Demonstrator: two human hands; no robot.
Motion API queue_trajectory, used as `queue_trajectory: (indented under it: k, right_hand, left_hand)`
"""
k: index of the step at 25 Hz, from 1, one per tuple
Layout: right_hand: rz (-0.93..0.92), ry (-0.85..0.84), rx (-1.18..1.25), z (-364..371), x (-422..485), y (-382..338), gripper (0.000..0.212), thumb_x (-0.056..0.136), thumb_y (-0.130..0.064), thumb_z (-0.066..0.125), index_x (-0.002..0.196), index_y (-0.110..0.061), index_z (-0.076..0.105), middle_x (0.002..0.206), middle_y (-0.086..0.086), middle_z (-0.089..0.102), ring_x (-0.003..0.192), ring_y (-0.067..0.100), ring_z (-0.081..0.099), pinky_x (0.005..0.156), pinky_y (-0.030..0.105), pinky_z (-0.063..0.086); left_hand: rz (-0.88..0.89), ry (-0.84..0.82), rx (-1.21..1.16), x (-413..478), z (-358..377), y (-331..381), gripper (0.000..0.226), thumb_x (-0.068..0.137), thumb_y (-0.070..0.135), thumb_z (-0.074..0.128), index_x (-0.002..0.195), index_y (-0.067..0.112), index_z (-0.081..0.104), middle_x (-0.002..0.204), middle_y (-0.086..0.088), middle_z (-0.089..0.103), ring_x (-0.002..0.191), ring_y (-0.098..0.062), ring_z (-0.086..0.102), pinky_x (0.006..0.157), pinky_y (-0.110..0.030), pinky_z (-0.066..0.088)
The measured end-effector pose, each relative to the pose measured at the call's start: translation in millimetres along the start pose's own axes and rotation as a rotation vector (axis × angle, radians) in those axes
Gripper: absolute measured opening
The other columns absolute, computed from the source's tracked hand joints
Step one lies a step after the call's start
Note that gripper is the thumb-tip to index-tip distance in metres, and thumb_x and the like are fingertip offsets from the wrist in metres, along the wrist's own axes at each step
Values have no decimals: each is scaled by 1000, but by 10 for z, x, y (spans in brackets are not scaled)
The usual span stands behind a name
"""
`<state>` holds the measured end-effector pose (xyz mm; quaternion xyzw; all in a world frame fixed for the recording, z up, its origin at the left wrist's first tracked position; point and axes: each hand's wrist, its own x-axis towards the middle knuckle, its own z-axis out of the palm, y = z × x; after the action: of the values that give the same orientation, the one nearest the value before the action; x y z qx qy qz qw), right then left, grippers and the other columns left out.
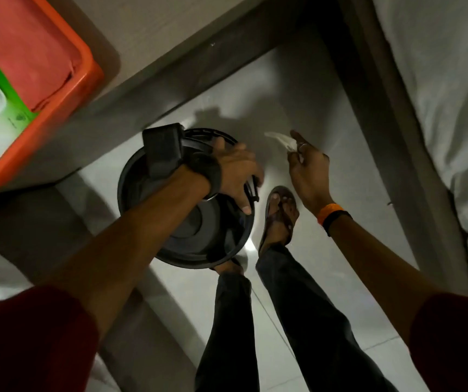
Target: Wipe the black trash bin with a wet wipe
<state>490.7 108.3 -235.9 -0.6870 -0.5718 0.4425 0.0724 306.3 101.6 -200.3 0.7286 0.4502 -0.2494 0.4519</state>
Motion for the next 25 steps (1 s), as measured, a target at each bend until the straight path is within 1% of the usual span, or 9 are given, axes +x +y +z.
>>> queue_trajectory:
  k: [2, 4, 8, 11, 13, 17, 19, 23, 25]
  right_hand:
    - [-77, -37, 26, 86, -249, 10, 41, 98, -6, 49, 137, -7, 61, 148, 5, 57, 121, 3, 52, 105, 13, 39]
    - [-153, -61, 64, 210, -499, 10, 40, 99, -17, 50, 135, -8, 63, 142, 6, 63, 124, 8, 57, 107, 14, 40]
    - [-197, -224, 226, 507, -982, -73, 47, 101, -18, 52, 147, -11, 51, 151, 6, 54, 128, 18, 62, 111, 37, 49]
    - [-648, -495, -67, 800, -1412, -97, 59, 104, -30, 39, 159, -12, 24, 168, 5, 22, 158, 16, 18, 129, 36, 17]
    - [-779, -568, -209, 941, -1335, -9, 62, 106, -35, 34, 160, -9, 19, 170, 8, 16, 160, 19, 7, 131, 37, 6]
    - [-261, -342, -258, 939, -281, -93, 60, 108, -36, 34, 161, -13, 18, 170, 6, 13, 159, 19, 8, 130, 43, 7]
    - [-139, -327, -250, 948, -146, -135, 60, 108, -40, 29, 162, -16, 17, 171, 3, 11, 160, 17, 5, 130, 43, 6]
    - [-628, -649, -79, 1022, -1259, -57, 57, 107, -39, 31, 161, -25, 19, 170, -6, 15, 159, 14, 11, 131, 39, 8]
    - [-702, -648, -84, 926, -1124, 6, 54, 108, -29, 33, 160, -19, 22, 169, -3, 19, 159, 13, 14, 131, 35, 9]
  left_hand:
    - [-10, 91, -89, -363, 203, -121, 81, 61, 63, 83, 133, 40, 53, 115, 0, 54, 123, -28, 40, 94, -46, 29]
    - [-29, 125, -187, -760, 401, -302, 80, 61, 59, 85, 132, 43, 53, 102, 8, 48, 114, -20, 40, 94, -40, 29]
    - [-64, 240, -418, -1277, 786, -549, 62, 58, 45, 92, 110, 35, 61, 84, 21, 50, 86, -9, 43, 81, -33, 37]
    - [-49, 354, -637, -1325, 1029, -576, 57, 59, 30, 94, 103, 27, 58, 83, 17, 55, 73, 1, 49, 67, -13, 42]
    - [-40, 420, -748, -1306, 1177, -621, 57, 58, 22, 95, 101, 20, 59, 84, 15, 56, 69, 8, 52, 61, -4, 43]
    - [-18, 469, -739, -1271, 1370, -681, 55, 57, 28, 95, 98, 24, 58, 84, 5, 61, 64, -4, 52, 57, -19, 48]
    - [-21, 481, -744, -1254, 1362, -732, 55, 56, 33, 95, 96, 31, 57, 84, 12, 62, 65, -1, 52, 59, -13, 47]
    - [-35, 515, -831, -1257, 1318, -766, 56, 49, 31, 97, 90, 31, 59, 76, 34, 60, 64, 7, 53, 56, -1, 41]
    - [-35, 501, -881, -1264, 1369, -745, 54, 51, 27, 97, 90, 27, 60, 74, 35, 60, 63, 7, 54, 56, -2, 42]
